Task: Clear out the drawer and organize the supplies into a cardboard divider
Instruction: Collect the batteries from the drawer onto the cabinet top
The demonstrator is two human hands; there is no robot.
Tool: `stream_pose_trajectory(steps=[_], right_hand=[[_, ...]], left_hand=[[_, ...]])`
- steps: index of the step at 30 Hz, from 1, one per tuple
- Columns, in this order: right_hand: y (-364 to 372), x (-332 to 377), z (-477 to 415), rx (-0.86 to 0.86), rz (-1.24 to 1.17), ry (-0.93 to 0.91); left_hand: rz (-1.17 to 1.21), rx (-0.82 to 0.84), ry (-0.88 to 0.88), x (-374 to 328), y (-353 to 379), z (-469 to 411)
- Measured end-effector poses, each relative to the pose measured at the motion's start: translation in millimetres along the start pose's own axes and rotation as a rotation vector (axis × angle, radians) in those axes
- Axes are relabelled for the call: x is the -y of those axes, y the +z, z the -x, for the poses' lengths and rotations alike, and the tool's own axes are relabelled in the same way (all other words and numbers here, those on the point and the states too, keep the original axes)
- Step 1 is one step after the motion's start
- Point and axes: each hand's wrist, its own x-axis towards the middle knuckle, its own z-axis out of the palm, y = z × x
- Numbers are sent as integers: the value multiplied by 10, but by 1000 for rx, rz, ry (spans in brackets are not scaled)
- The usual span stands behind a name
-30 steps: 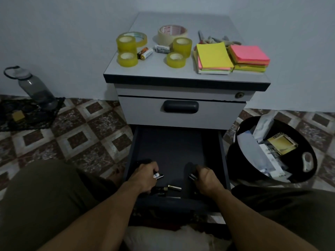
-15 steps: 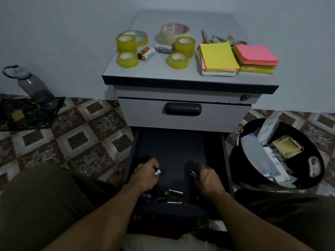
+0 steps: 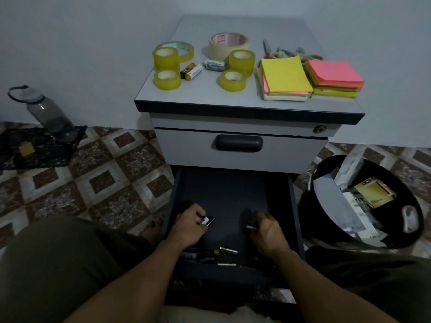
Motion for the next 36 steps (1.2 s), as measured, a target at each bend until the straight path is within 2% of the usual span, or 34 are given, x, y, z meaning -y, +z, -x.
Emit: stream_pose_trajectory(steps=[5, 10, 14, 19, 27, 32, 36], right_hand=[[11, -38, -6, -3, -87, 14], [-40, -37, 0, -68, -218, 134], [-86, -4, 10, -119, -369, 213], [-143, 102, 46, -105, -572, 254], [-389, 271, 172, -146, -595, 147], [-740, 537, 344, -169, -595, 45], [-1119, 861, 546, -184, -635, -49]], left_hand=[[8, -2, -9, 2, -1, 10], [32, -2, -21, -20, -15, 26], [58, -7, -24, -60, -36, 61], [111, 18, -5, -161, -74, 159], [268, 41, 0, -535, -237, 409], [408, -23, 6, -845, -547, 657], [456, -58, 79, -1121, -893, 914]])
